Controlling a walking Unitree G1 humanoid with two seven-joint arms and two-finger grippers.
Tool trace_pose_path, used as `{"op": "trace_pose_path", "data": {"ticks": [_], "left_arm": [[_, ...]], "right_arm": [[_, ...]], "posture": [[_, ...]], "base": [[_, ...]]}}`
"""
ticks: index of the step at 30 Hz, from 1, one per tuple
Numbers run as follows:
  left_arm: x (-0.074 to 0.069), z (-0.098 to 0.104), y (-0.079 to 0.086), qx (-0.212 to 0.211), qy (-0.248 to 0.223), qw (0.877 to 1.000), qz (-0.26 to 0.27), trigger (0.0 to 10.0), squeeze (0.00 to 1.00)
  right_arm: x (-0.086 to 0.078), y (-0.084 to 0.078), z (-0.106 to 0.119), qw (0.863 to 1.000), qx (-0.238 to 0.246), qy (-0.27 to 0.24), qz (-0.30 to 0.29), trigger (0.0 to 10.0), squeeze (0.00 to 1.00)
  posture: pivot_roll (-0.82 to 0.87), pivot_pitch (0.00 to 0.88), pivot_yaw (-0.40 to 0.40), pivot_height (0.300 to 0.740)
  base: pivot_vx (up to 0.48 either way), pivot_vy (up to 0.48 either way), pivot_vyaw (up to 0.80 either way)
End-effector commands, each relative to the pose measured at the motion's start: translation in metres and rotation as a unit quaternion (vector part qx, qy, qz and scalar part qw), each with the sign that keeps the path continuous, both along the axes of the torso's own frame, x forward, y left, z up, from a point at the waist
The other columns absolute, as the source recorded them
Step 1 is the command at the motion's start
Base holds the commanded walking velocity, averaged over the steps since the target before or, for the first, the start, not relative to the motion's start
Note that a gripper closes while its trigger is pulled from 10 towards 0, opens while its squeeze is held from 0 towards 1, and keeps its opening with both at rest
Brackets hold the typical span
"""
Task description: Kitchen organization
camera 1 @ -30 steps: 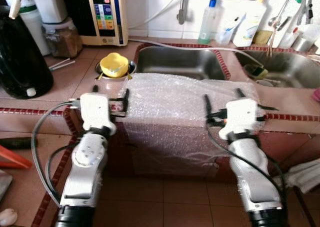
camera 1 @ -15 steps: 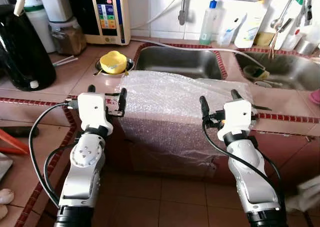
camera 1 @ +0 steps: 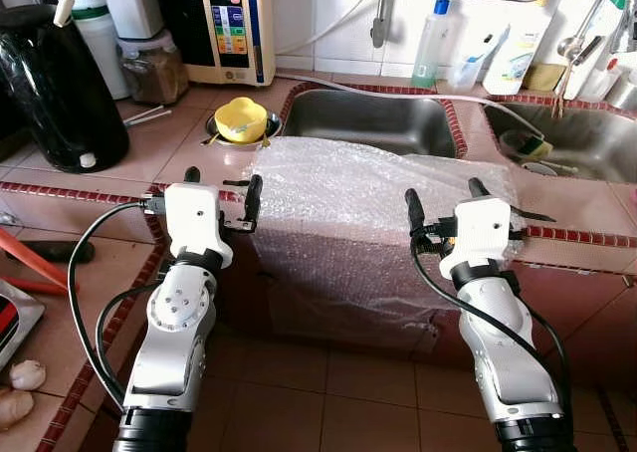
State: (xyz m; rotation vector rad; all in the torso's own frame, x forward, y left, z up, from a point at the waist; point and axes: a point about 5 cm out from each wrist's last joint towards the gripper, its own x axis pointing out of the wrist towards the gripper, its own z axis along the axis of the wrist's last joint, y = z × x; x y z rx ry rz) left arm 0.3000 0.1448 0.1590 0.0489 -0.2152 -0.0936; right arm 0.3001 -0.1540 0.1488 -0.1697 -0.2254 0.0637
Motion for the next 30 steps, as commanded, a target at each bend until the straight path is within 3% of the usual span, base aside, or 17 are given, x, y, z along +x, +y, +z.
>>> {"op": "trace_pose_path", "data": {"ticks": [1, 6, 10, 16, 23, 27, 30], "left_arm": [[0.002, 0.0, -0.003, 0.008, 0.008, 1.0, -0.015, 10.0, 0.0], [0.004, -0.001, -0.006, 0.014, 0.014, 0.999, -0.032, 10.0, 0.0], [0.004, -0.002, -0.009, 0.012, 0.018, 0.999, -0.036, 10.0, 0.0], [0.002, -0.004, -0.007, 0.013, 0.018, 0.999, -0.026, 10.0, 0.0], [-0.008, -0.006, 0.012, 0.024, 0.022, 0.999, 0.003, 10.0, 0.0], [-0.028, -0.023, 0.041, 0.043, 0.05, 0.997, 0.048, 10.0, 0.0], [-0.031, -0.027, 0.041, 0.042, 0.056, 0.996, 0.05, 10.0, 0.0]], "right_arm": [[-0.002, -0.004, -0.001, 1.0, 0.009, 0.0, -0.017, 10.0, 0.0], [-0.008, -0.002, -0.005, 0.999, 0.017, 0.002, -0.027, 10.0, 0.0], [-0.012, -0.004, -0.004, 1.0, 0.007, -0.001, -0.027, 10.0, 0.0], [-0.013, -0.024, 0.002, 0.999, -0.018, -0.007, -0.043, 10.0, 0.0], [-0.023, -0.038, 0.005, 0.999, -0.038, 0.005, -0.028, 10.0, 0.0], [-0.051, -0.053, -0.011, 0.997, -0.058, 0.045, -0.036, 10.0, 0.0], [-0.056, -0.054, -0.016, 0.996, -0.055, 0.055, -0.04, 10.0, 0.0]], "posture": [[0.06, 0.0, 0.052, 0.74], [0.05, 0.0, 0.066, 0.74], [0.03, 0.0, 0.075, 0.74], [0.02, 0.0, 0.053, 0.74], [0.04, 0.0, 0.015, 0.74], [0.04, 0.0, 0.002, 0.74], [0.03, 0.0, 0.003, 0.74]], "base": [[0.0, 0.0, -0.8], [0.0, 0.0, -0.67], [0.0, 0.0, 0.0], [0.0, 0.0, 0.0], [0.0, 0.0, 0.0], [0.0, 0.0, 0.0], [0.0, 0.0, 0.0]]}}
